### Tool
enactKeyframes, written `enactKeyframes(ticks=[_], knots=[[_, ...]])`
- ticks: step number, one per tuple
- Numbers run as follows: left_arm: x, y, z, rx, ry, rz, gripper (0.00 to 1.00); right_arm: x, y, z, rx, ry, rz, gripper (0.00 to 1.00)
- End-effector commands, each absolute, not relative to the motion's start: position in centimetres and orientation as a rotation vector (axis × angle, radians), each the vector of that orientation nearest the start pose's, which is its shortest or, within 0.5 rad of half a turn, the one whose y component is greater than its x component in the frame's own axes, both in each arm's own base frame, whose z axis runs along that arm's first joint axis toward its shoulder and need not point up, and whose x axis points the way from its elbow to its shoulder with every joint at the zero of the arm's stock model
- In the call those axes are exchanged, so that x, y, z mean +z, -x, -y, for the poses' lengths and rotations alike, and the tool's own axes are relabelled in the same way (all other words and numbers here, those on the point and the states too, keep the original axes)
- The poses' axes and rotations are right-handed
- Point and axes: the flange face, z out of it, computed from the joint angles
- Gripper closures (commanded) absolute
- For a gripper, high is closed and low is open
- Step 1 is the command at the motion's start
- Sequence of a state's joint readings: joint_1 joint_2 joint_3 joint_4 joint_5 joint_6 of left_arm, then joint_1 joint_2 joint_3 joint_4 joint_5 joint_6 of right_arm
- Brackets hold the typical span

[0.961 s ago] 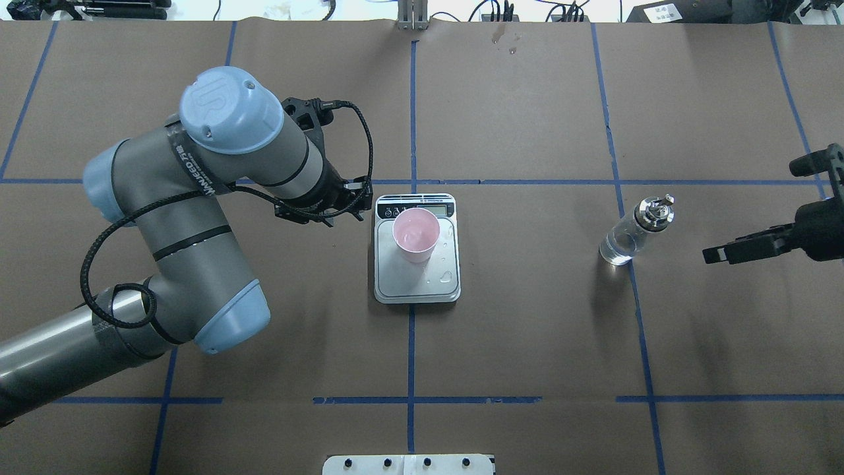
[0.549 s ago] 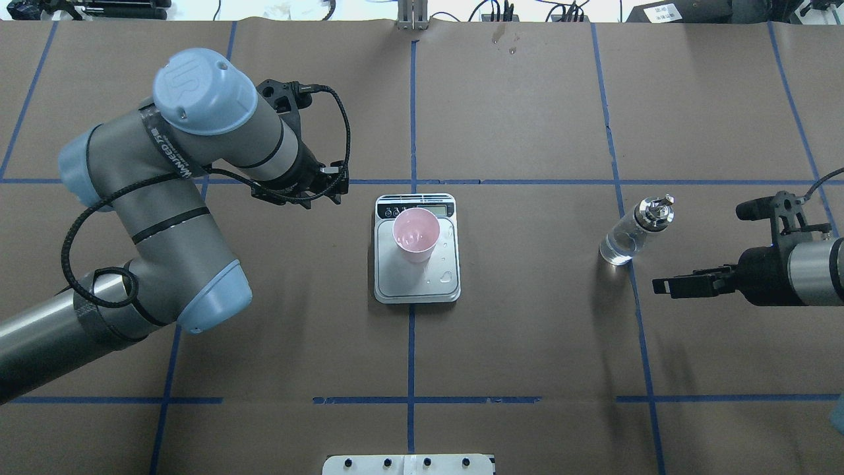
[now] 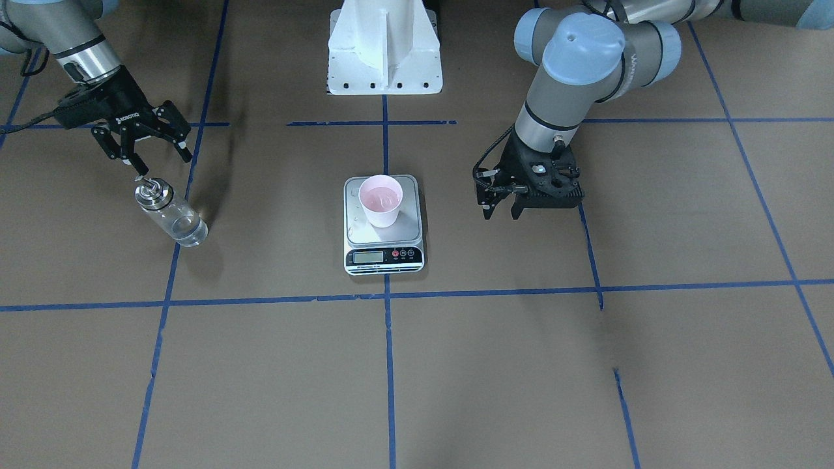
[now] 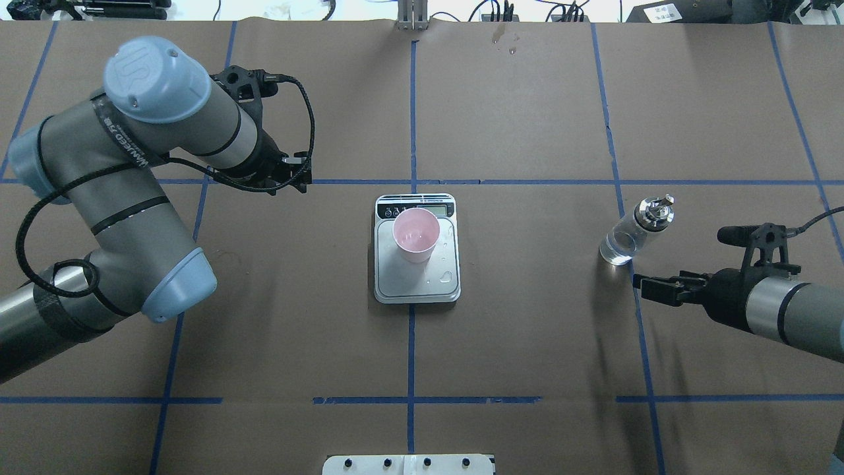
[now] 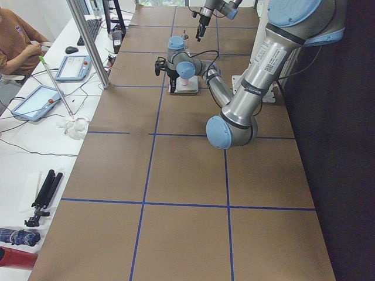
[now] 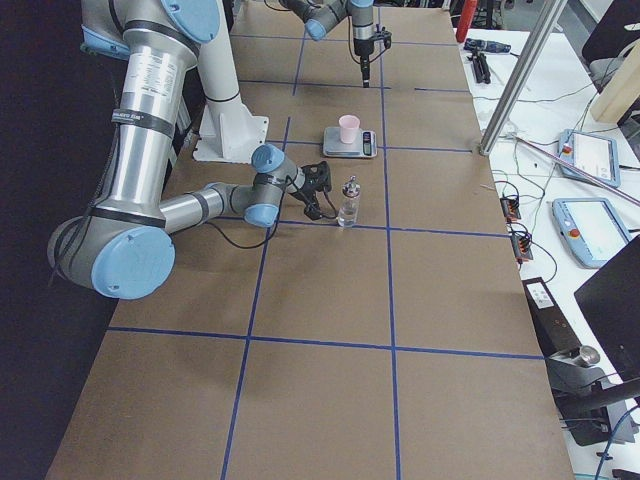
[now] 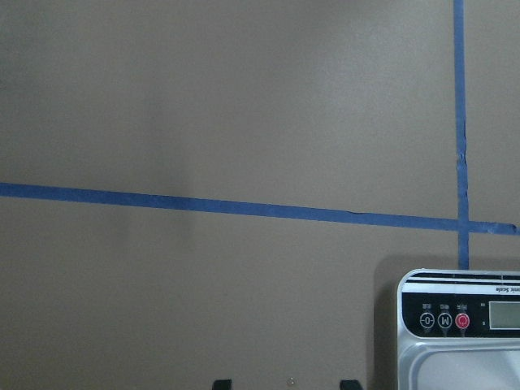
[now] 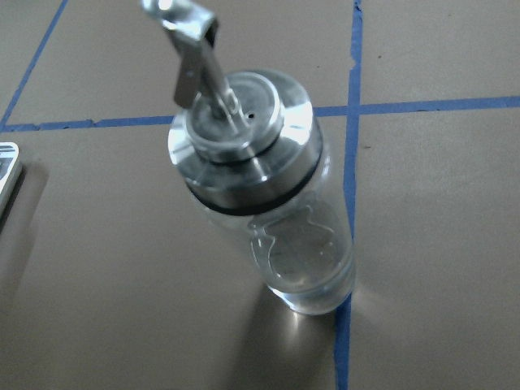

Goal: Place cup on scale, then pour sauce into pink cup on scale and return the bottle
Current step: 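Grasp the glass sauce bottle with the right gripper and lift it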

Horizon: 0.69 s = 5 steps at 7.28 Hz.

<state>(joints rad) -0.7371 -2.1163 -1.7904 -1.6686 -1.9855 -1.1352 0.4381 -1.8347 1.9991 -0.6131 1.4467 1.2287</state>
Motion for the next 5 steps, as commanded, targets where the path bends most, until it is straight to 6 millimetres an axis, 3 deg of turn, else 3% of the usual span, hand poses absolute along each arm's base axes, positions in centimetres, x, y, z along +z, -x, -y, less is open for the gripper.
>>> enactKeyframes(ticks=[1, 2, 3, 4, 5], knots=[[24.0, -40.5, 49.7, -0.095, -0.154, -0.922, 0.46, 45.4, 33.6, 30.7, 0.209, -0.641, 0.885, 0.0], [24.0, -40.5, 49.7, -0.095, -0.152, -0.922, 0.46, 44.5, 36.6, 30.6, 0.205, -0.69, 0.8, 0.0], [24.1, -40.5, 49.7, -0.096, -0.154, -0.92, 0.46, 43.5, 38.5, 30.8, 0.208, -0.735, 0.716, 0.0], [24.1, -40.4, 49.8, -0.099, -0.155, -0.919, 0.46, 43.4, 38.5, 31.0, 0.221, -0.759, 0.703, 0.0], [24.1, -40.3, 49.9, -0.103, -0.154, -0.918, 0.46, 44.6, 38.9, 31.2, 0.236, -0.758, 0.688, 0.0]])
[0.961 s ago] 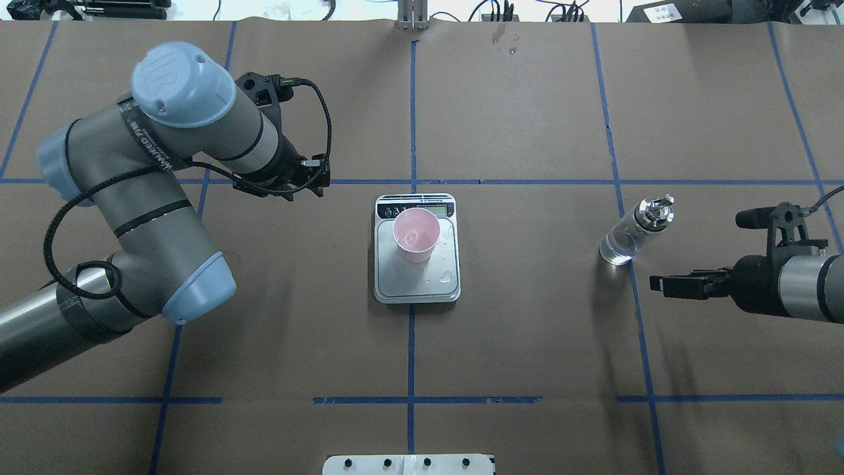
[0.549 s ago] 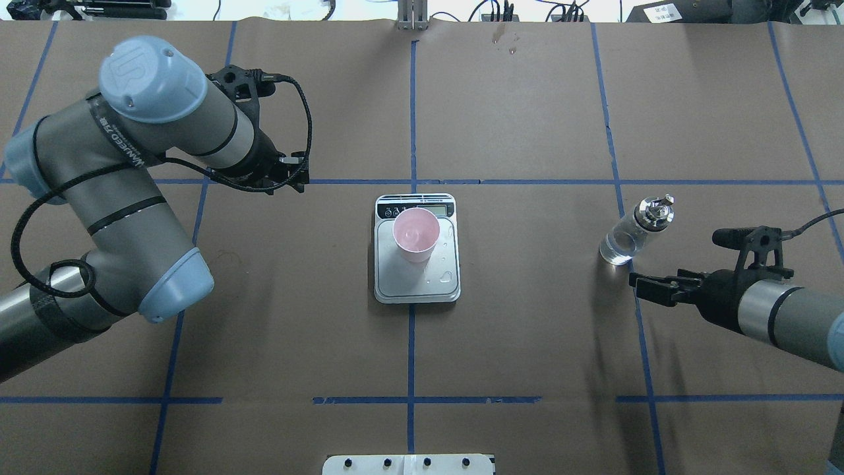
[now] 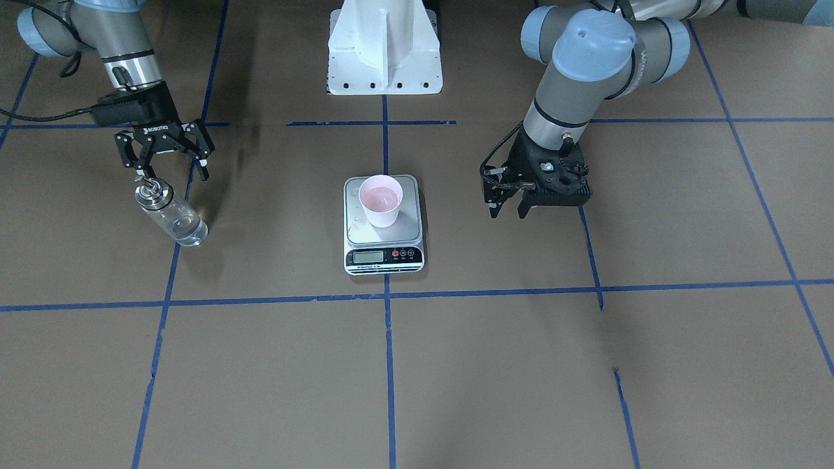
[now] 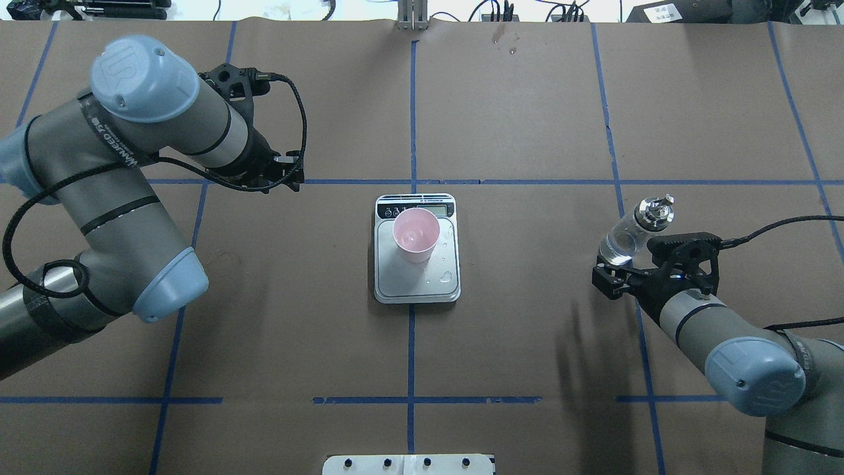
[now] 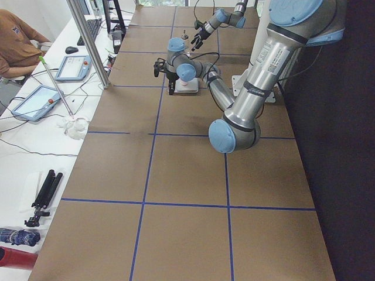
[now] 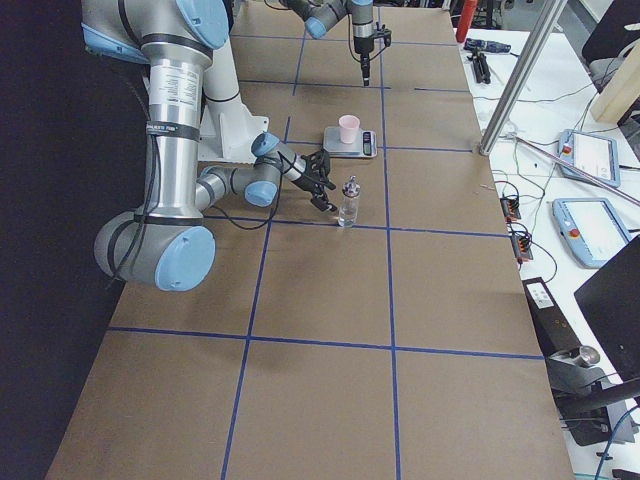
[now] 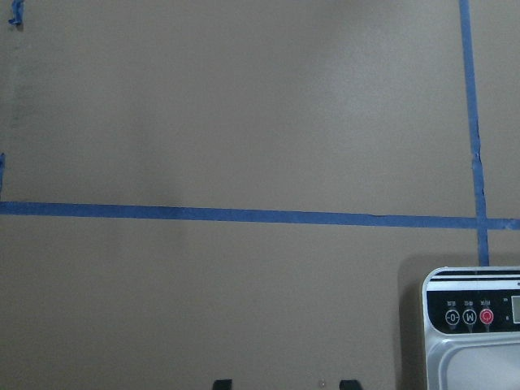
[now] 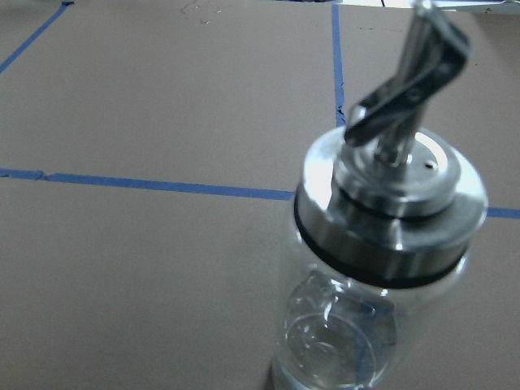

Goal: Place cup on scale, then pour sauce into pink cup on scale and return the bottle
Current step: 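Grasp the glass sauce bottle with the right gripper and lift it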

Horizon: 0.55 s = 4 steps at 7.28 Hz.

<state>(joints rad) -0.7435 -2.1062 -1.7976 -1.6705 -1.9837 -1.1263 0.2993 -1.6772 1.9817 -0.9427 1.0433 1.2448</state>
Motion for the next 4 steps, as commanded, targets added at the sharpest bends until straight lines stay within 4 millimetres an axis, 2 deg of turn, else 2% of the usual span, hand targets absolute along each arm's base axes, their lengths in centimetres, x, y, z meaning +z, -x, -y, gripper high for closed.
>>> enactKeyframes(ticks=[1, 2, 4], knots=[[24.0, -40.2, 50.0, -0.105, -0.158, -0.918, 0.45, 44.5, 40.0, 31.7, 0.257, -0.764, 0.693, 0.0], [24.0, -40.0, 50.1, -0.109, -0.159, -0.918, 0.45, 46.2, 40.3, 32.3, 0.275, -0.798, 0.646, 0.0], [24.0, -39.9, 50.3, -0.111, -0.16, -0.916, 0.45, 46.6, 40.0, 32.5, 0.305, -0.799, 0.645, 0.0]])
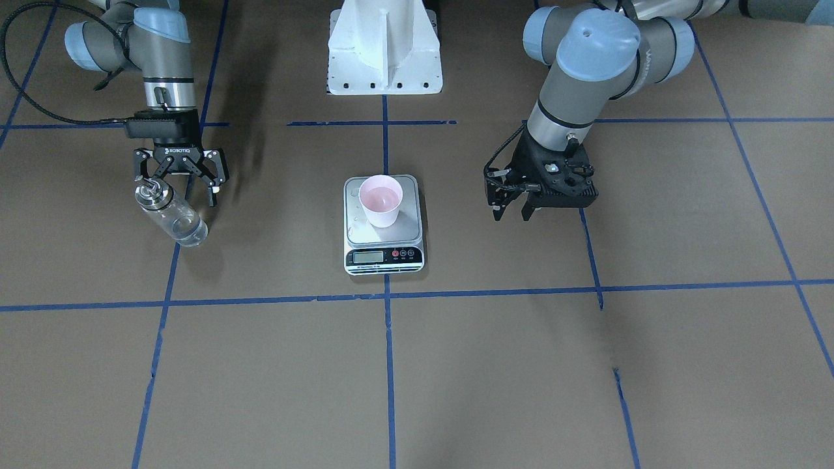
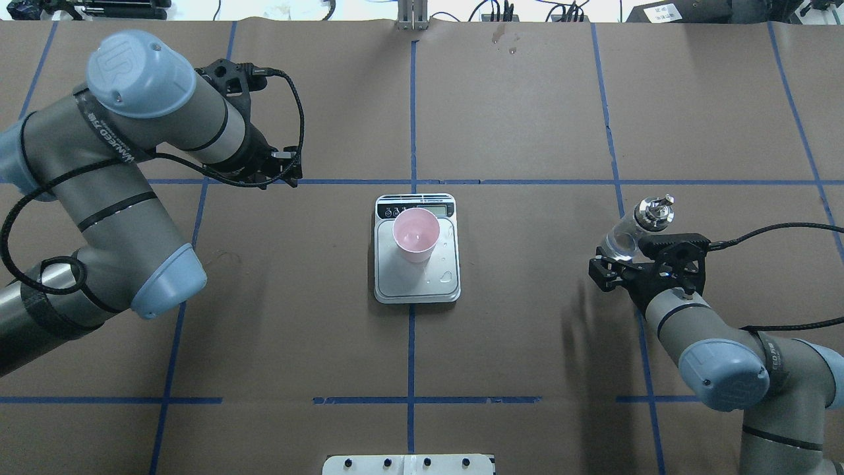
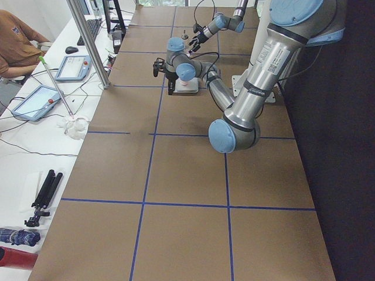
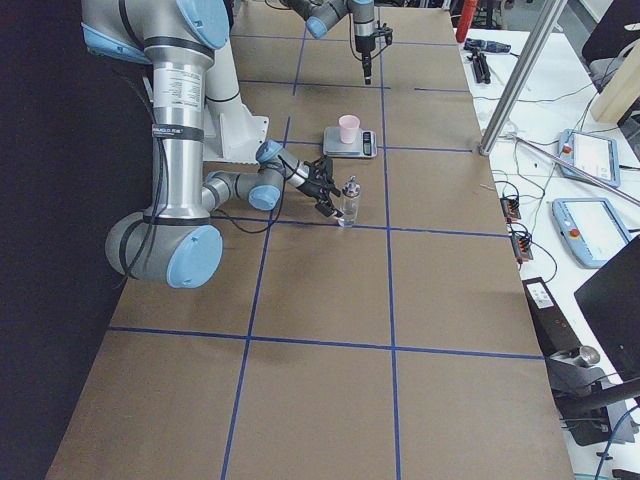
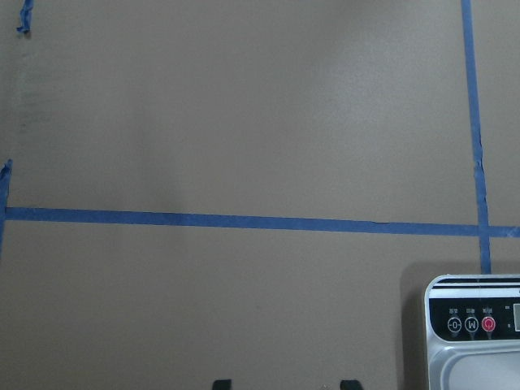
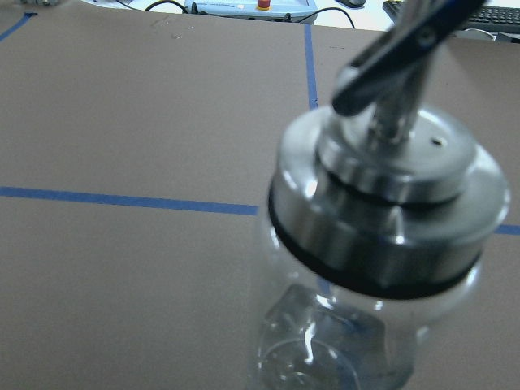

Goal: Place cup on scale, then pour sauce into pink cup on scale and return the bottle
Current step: 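Grasp the glass sauce bottle with the right gripper and lift it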

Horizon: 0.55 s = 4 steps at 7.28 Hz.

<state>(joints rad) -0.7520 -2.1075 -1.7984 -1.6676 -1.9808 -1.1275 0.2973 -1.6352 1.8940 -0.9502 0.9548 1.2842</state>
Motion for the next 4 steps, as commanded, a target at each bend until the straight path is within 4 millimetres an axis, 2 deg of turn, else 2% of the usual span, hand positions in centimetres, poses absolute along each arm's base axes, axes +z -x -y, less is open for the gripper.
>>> enactKeyframes(ticks=[1, 2, 4], knots=[[24.0, -39.8, 50.3, -0.112, -0.161, -0.916, 0.45, 46.3, 40.2, 32.4, 0.365, -0.781, 0.677, 0.0], [23.9, -39.7, 50.4, -0.115, -0.163, -0.917, 0.45, 47.4, 39.8, 32.6, 0.374, -0.795, 0.649, 0.0], [23.8, -39.4, 50.7, -0.12, -0.164, -0.916, 0.45, 48.1, 40.0, 32.9, 0.39, -0.831, 0.622, 0.0]])
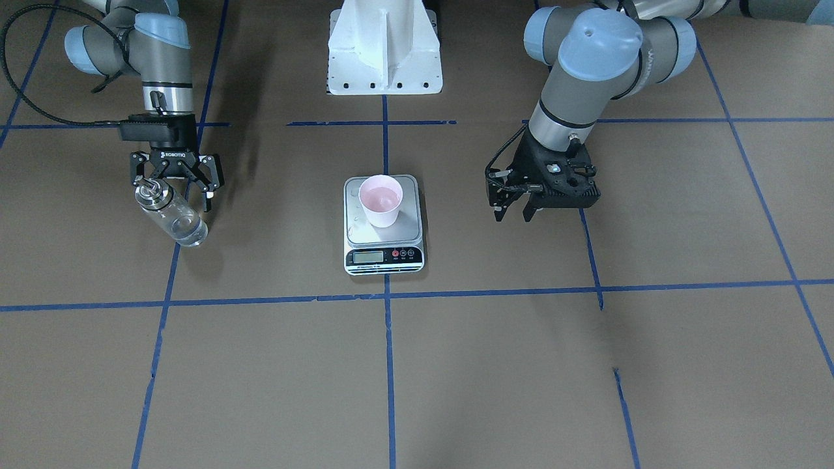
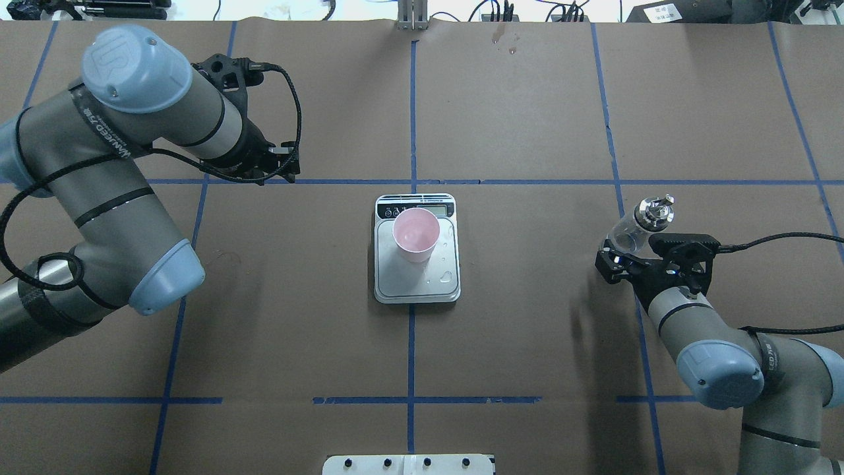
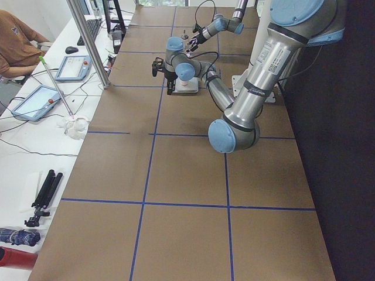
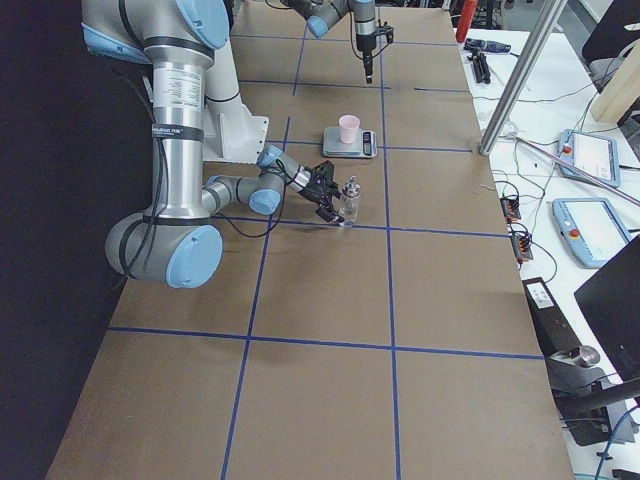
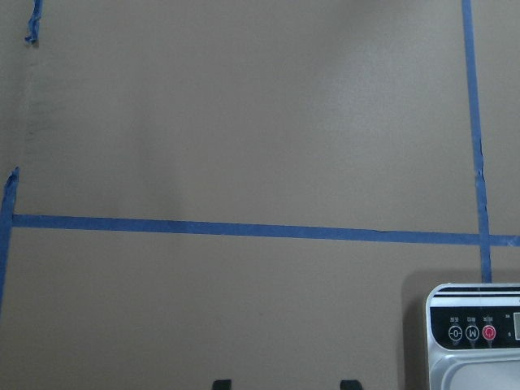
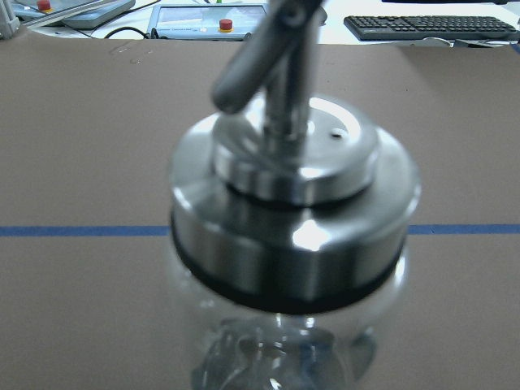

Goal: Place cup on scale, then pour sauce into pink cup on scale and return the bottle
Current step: 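Grasp the glass sauce bottle with the right gripper and lift it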

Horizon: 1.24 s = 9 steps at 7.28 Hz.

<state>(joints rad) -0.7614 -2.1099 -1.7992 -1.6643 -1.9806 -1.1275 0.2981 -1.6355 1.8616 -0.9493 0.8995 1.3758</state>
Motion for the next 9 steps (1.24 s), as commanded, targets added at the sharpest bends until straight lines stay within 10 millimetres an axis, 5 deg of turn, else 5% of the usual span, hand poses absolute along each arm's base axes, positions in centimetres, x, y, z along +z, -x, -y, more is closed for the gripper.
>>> enactKeyframes(ticks=[1, 6, 9], knots=[[23.9, -39.4, 50.7, -0.121, -0.163, -0.915, 0.45, 48.0, 40.2, 32.9, 0.395, -0.833, 0.625, 0.0], [23.4, -39.1, 50.5, -0.121, -0.167, -0.922, 0.45, 47.7, 41.2, 33.6, 0.432, -0.876, 0.618, 0.0], [23.4, -39.1, 50.5, -0.123, -0.166, -0.923, 0.45, 50.9, 41.4, 33.9, 0.452, -0.92, 0.687, 0.0]])
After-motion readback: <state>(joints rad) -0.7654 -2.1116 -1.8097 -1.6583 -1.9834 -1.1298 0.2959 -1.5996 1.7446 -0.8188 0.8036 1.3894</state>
